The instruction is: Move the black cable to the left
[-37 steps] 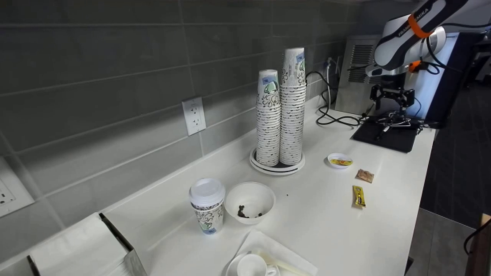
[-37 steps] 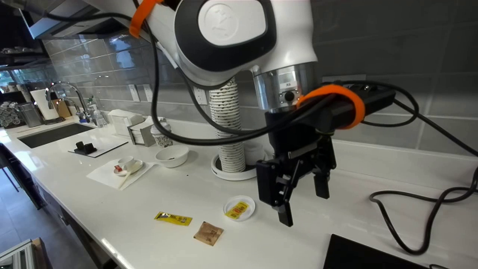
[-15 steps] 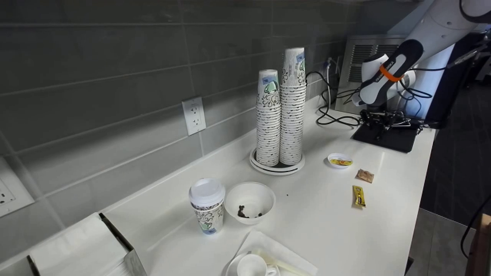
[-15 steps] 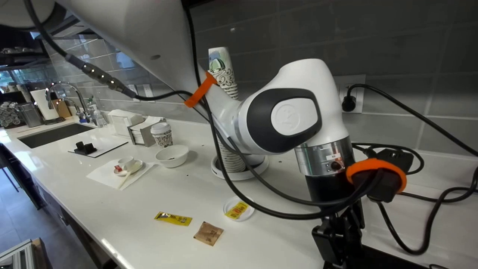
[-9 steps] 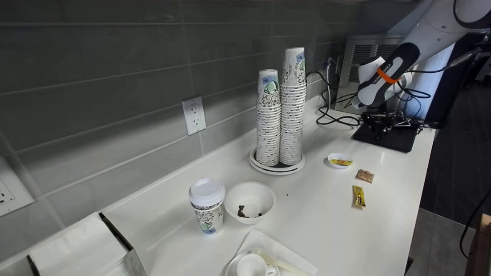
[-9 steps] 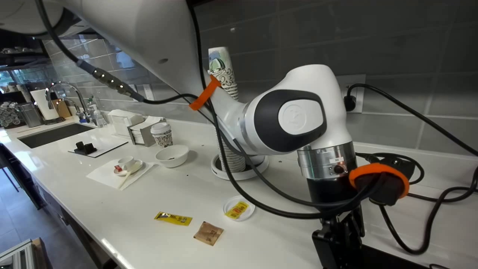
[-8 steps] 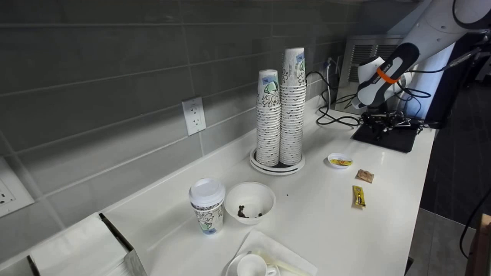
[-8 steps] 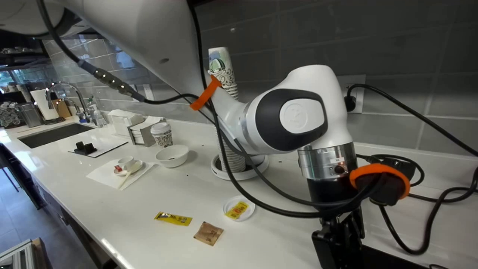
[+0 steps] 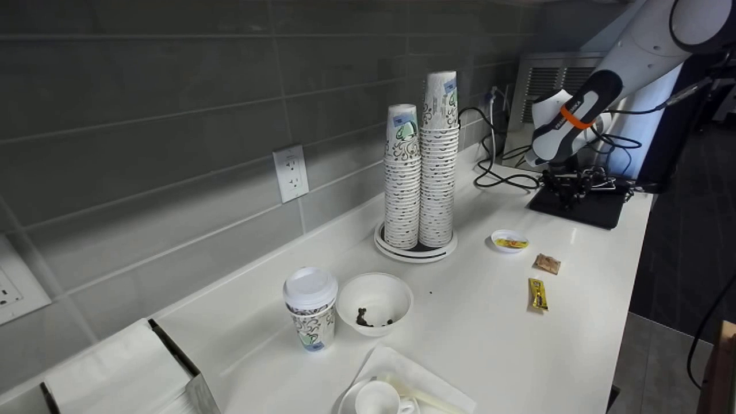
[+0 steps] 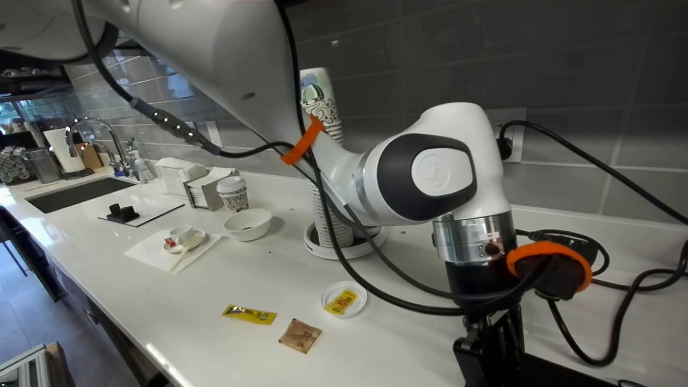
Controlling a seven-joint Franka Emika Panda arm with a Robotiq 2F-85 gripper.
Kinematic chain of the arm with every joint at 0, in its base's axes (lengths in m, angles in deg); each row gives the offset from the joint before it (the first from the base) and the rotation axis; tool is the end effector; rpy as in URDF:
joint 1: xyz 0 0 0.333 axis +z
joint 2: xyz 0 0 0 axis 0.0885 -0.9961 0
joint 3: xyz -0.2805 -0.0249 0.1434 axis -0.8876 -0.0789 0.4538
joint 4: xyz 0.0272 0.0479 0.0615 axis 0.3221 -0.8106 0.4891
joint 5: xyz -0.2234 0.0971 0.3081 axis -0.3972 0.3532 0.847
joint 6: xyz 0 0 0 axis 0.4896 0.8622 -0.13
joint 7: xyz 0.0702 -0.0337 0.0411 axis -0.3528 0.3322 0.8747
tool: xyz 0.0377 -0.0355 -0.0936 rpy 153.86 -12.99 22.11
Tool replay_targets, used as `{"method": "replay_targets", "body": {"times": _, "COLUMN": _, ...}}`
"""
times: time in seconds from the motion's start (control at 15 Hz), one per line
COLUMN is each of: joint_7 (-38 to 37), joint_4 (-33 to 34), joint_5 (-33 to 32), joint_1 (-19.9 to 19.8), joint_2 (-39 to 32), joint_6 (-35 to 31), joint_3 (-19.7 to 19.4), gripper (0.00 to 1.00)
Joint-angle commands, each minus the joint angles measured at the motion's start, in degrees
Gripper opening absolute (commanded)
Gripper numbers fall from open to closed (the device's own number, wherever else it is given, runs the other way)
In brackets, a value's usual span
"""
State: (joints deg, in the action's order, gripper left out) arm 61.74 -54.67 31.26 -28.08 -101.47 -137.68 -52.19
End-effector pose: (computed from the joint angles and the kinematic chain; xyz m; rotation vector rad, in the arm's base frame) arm 0.5050 -0.4342 0.2091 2.1844 2.0359 -0.7025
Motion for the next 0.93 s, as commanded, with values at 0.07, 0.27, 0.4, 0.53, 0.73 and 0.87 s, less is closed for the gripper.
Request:
{"method": "replay_targets", "body": {"times": 0.07, "joint_7": 1.0, "joint_4": 2.4, "joint_5": -1.4, "joint_1": -1.3, "joint_2": -1.7, "joint_6": 1.5, "joint_3": 1.3, "gripper": 0.47}}
{"method": "replay_targets", "body": {"times": 0.27, "joint_7": 0.9, "joint_4": 2.0, "joint_5": -1.5, "joint_1": -1.2, "joint_2": -1.5, "joint_6": 1.1, "joint_3": 1.2, "gripper": 0.14}}
{"method": "replay_targets", "body": {"times": 0.4, "joint_7": 0.9, "joint_4": 2.1, "joint_5": -1.6, "joint_1": -1.1, "joint_2": -1.4, "joint_6": 1.1, "joint_3": 1.2, "gripper": 0.01}}
{"method": "replay_targets", "body": {"times": 0.53, "joint_7": 0.6, "joint_4": 1.9, "joint_5": -1.8, "joint_1": -0.8, "joint_2": -1.0, "joint_6": 1.3, "joint_3": 1.0, "gripper": 0.04}}
{"method": "replay_targets", "body": {"times": 0.73, "joint_7": 1.3, "joint_4": 1.5, "joint_5": 0.1, "joint_1": -1.2, "joint_2": 1.0, "joint_6": 3.4, "joint_3": 2.2, "gripper": 0.04}}
{"method": "replay_targets", "body": {"times": 0.87, "joint_7": 3.0, "joint_4": 0.7, "joint_5": 2.5, "joint_1": -2.2, "joint_2": 3.2, "joint_6": 4.6, "joint_3": 4.0, "gripper": 0.04}}
